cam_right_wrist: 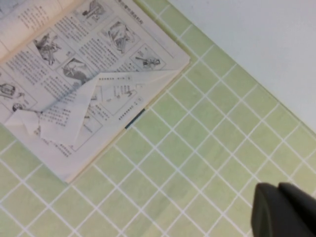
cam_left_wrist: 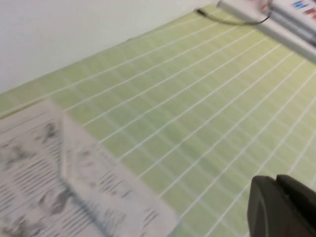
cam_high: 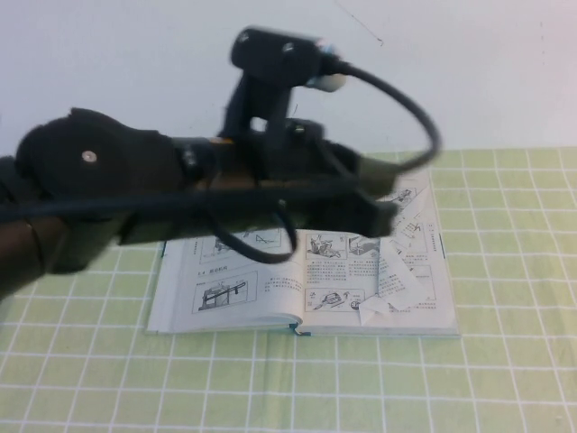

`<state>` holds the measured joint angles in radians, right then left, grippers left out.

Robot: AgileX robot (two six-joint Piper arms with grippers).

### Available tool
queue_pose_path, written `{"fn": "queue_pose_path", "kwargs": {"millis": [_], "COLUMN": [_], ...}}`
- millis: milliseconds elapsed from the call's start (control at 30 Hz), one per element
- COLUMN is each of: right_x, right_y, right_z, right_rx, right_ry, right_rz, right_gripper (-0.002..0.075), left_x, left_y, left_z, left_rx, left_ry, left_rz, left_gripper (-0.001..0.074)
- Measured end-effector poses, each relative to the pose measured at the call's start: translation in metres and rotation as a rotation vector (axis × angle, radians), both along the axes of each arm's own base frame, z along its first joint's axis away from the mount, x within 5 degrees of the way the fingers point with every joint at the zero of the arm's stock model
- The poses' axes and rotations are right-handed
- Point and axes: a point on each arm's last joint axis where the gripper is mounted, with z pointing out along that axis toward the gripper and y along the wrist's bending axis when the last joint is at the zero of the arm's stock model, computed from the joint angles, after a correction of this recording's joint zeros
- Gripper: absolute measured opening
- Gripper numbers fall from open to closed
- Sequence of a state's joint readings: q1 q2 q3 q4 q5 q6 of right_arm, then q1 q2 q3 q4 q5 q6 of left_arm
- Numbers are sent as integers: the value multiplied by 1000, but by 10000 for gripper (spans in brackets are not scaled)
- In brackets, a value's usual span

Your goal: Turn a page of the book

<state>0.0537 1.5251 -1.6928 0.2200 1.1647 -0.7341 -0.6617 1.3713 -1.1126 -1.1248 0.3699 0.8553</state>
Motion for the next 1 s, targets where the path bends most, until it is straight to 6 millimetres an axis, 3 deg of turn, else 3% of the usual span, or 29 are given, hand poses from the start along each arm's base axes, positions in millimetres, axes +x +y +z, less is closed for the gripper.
{"fn": "queue_pose_path", "kwargs": {"millis": [167, 267, 367, 500, 667, 833, 1000], "right_x": [-45, -76, -112, -155, -200, -227, -238], "right_y": [-8, -13, -17, -21, -23, -22, -23], "right_z": [26, 26, 18, -8, -64, -120, -146], "right_rx": [-36, -50, -47, -34, 9, 66, 143], "right_ry": [-67, -102, -144, -221, -288, -319, -360], "right_rz": [-53, -96, -132, -168, -188, -207, -268], "right_gripper": [0, 0, 0, 0, 0, 0, 0], "left_x": [26, 34, 29, 17, -4, -27, -43], "left_y": [43, 72, 88, 100, 116, 132, 142], "left_z": [-11, -9, 2, 21, 29, 9, -18], "left_rx": [121, 176, 213, 223, 169, 175, 189], "left_ry": [91, 94, 37, -75, -225, -311, -321], "left_rz": [164, 243, 277, 311, 408, 477, 520], "left_gripper": [-4, -4, -4, -4, -4, -4, -4]}}
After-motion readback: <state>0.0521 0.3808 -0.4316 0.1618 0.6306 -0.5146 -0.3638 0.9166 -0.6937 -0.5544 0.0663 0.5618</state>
